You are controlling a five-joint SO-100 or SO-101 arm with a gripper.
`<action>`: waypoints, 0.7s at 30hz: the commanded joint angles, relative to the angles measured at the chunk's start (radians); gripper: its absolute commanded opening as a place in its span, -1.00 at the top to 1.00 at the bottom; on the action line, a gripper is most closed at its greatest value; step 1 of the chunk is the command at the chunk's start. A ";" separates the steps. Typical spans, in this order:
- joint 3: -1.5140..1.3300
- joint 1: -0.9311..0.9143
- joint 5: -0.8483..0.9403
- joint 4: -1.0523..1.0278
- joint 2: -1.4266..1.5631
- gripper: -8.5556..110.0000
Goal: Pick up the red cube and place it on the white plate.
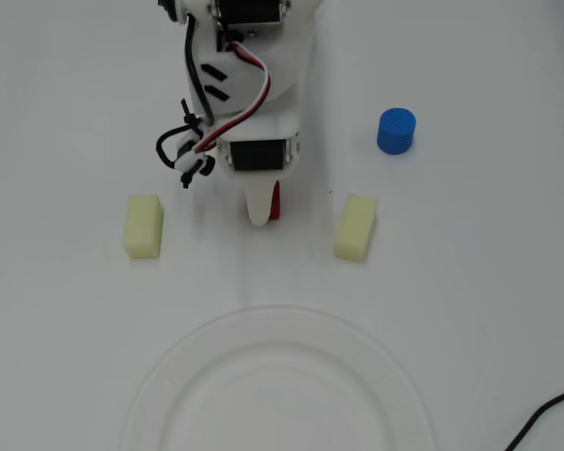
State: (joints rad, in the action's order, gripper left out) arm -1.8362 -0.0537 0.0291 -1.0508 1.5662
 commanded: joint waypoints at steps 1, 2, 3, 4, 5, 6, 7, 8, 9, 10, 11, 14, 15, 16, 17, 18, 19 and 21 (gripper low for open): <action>-0.049 -0.014 0.008 0.052 0.170 0.85; -0.092 -0.015 0.015 0.080 0.235 0.85; -0.133 -0.015 0.023 0.106 0.307 0.85; -0.173 -0.014 0.028 0.127 0.380 0.86; -0.213 -0.011 0.034 0.144 0.454 0.86; -0.253 -0.006 0.037 0.160 0.526 0.86; -0.298 -0.003 0.037 0.179 0.601 0.86; -0.345 0.000 0.037 0.209 0.675 0.86; -0.400 0.000 0.040 0.245 0.746 0.86; -0.462 0.000 0.049 0.296 0.818 0.86; -0.526 0.000 0.063 0.350 0.888 0.86; -0.742 -0.006 0.124 0.546 1.108 0.86; -0.795 -0.006 0.147 0.592 1.167 0.86; -0.836 -0.006 0.164 0.624 1.213 0.86; -0.862 -0.006 0.178 0.647 1.244 0.86; -0.881 -0.006 0.192 0.669 1.258 0.86; -0.887 -0.006 0.201 0.692 1.258 0.86; -0.881 -0.011 0.209 0.747 1.213 0.86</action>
State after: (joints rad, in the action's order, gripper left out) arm -2.7167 -0.0537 0.2194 -0.3866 2.7734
